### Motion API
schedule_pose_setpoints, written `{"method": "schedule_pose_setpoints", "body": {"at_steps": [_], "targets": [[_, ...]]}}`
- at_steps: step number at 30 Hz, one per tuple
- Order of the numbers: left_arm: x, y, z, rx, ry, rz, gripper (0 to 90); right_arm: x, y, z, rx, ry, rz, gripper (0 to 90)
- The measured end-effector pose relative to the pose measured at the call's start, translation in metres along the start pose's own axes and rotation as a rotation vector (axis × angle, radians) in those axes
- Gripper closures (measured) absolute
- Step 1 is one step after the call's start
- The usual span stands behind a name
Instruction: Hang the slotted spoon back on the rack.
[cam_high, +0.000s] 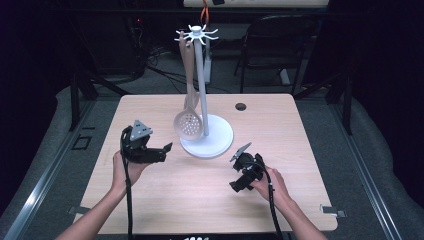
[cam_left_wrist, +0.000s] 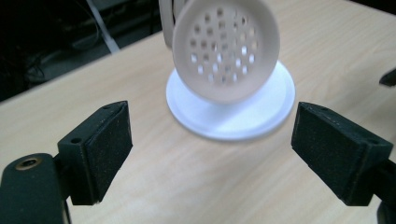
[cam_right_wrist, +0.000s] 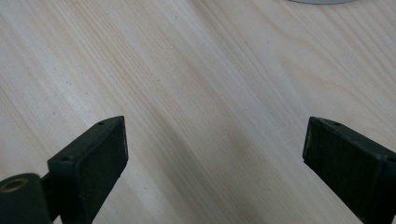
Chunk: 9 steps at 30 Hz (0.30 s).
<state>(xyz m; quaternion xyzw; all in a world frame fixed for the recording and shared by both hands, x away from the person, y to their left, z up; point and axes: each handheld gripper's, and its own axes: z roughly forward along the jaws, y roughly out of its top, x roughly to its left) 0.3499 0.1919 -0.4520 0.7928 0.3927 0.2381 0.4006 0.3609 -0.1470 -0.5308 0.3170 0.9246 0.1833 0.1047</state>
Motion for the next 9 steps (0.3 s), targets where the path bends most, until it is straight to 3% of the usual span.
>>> {"method": "schedule_pose_setpoints", "body": {"at_steps": [5, 7, 9], "targets": [[0.002, -0.029, 0.002, 0.031, -0.031, -0.073, 11.0, 0.001, -0.001, 0.001, -0.007, 0.005, 0.005, 6.2], [0.004, -0.035, 0.004, 0.057, -0.033, -0.080, 8.7, 0.000, -0.001, 0.002, -0.006, 0.001, 0.005, 6.2], [0.009, -0.039, 0.002, 0.047, -0.039, -0.112, 7.3, 0.000, -0.001, 0.001, -0.012, -0.002, 0.006, 6.1]]}}
